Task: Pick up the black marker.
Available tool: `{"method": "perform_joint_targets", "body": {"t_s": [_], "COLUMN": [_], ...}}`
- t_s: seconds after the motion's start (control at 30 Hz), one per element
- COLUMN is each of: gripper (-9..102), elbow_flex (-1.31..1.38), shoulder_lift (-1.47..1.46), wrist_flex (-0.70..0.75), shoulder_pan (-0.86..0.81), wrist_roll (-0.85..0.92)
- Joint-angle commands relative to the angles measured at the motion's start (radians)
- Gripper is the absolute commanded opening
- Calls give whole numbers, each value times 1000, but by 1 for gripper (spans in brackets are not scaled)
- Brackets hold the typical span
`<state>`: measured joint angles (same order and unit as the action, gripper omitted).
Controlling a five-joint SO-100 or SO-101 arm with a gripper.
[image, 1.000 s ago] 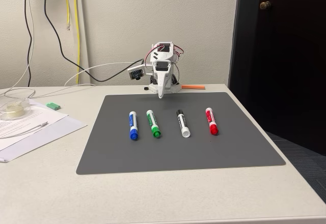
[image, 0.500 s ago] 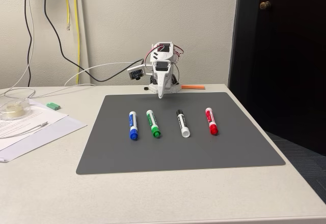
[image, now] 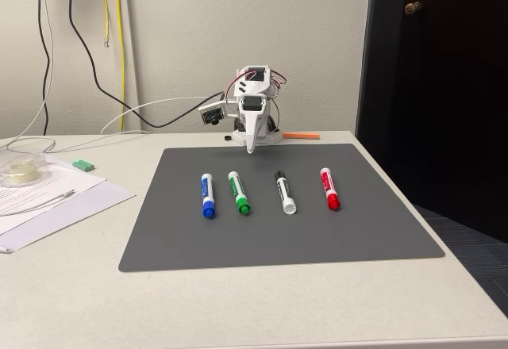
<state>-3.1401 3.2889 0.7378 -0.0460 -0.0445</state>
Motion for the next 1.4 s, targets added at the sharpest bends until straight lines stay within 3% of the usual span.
{"method": "perform_joint_targets", "body": {"t_s": [0.0,0.13,0.9,1.37], "gripper": [0,0,0,1], "elbow_flex": [6,6,6,46], "shoulder_lift": [6,6,5,-126], "wrist_flex": [-48,-121,-164,-558], "shoulder_pan": [-6,-29,-37,-34], "wrist_roll": [-3,-2,-17,80]}}
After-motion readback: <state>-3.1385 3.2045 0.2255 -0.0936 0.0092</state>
